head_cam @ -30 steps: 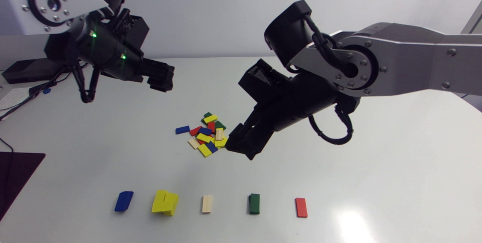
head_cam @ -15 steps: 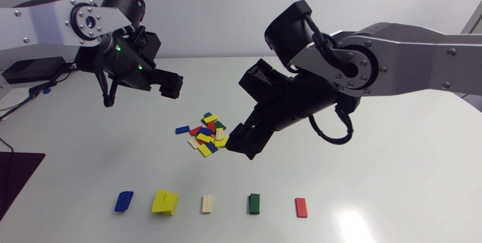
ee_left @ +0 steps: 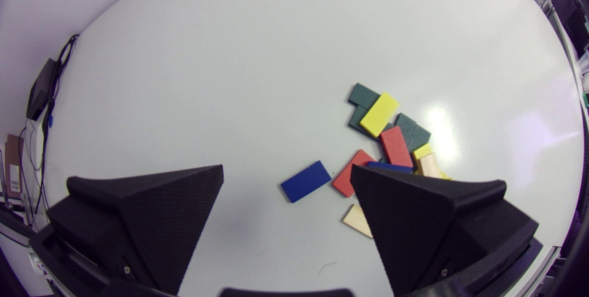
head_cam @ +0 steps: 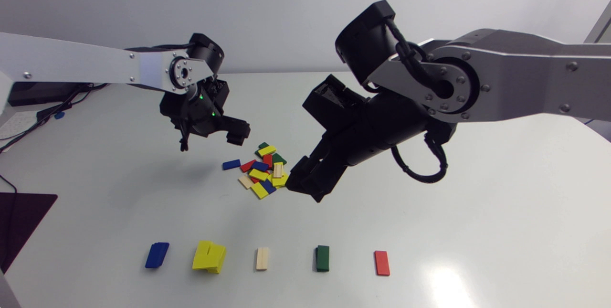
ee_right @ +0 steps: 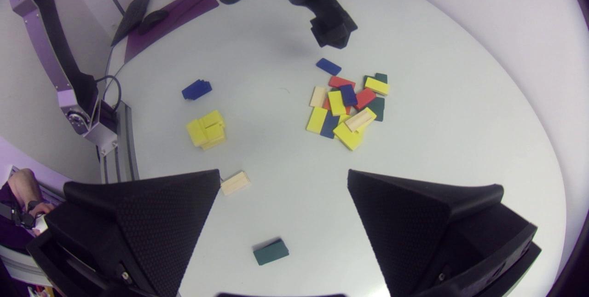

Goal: Take domino bricks one by one from the mixed stack on the table and place each onto the existing stack of the same color.

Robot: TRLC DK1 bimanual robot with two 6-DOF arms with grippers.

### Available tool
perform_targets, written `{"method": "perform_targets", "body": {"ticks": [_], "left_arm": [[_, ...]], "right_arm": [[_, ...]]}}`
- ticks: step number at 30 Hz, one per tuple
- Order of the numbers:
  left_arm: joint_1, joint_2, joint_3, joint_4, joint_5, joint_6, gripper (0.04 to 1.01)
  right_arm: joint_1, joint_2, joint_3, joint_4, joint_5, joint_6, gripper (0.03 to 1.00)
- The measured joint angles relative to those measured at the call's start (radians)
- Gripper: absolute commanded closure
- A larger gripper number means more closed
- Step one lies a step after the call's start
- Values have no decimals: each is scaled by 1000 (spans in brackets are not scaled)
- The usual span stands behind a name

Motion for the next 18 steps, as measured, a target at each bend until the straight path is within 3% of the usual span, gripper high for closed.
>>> {"method": "perform_targets", "body": {"ticks": [18], "left_arm": [[-32, 136, 20, 32, -28, -26, 70]], "right_arm": [[0, 0, 0, 0, 0, 0, 66]]}}
